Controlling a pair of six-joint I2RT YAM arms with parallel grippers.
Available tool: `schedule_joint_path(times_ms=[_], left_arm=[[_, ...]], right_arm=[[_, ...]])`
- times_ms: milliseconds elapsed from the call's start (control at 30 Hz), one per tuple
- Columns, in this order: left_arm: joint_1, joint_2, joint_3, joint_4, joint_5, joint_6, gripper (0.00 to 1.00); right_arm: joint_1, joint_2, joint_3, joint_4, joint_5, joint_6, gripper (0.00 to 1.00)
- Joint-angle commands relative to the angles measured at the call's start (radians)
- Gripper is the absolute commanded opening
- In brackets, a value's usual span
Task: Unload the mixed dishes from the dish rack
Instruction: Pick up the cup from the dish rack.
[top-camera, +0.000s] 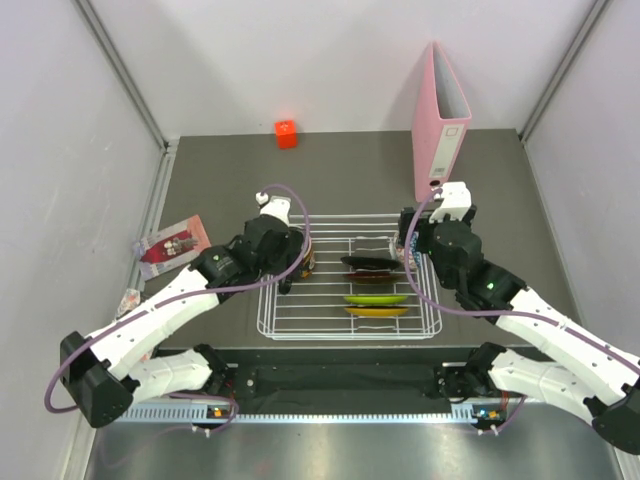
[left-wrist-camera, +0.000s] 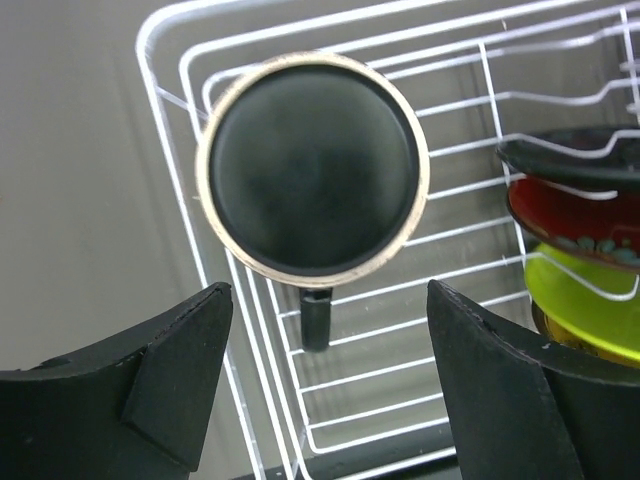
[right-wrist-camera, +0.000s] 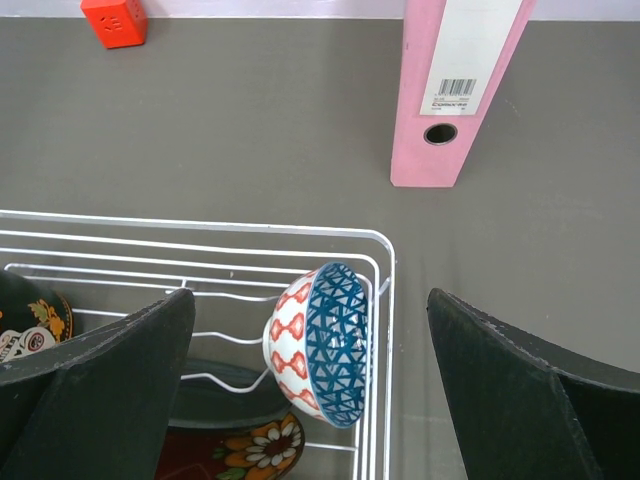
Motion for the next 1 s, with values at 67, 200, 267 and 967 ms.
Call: schedule_joint_path(times_ms=[67, 200, 267, 967], left_arm=[[-0.001, -0.017, -0.083, 0.027, 0.066, -0.041, 0.82], [0.0, -0.02, -0.124, 0.056, 0.065, -0.058, 0.81], [0.0, -0.012, -0.141, 0.076, 0.066, -0.061, 0.8], [0.0, 0.166, -0.21, 0.182, 0.098, -0.12, 0.73]], right_arm=[[0.017, 0.0, 0.008, 0.009, 0.021, 0.014, 1.0], [0.017, 0.006, 0.01, 0.006, 0.02, 0.015, 1.0], [0.017, 0.003, 0.01, 0.008, 0.018, 0.015, 1.0], [0.018, -0.058, -0.032, 0.042, -0.009, 0.027, 1.0]])
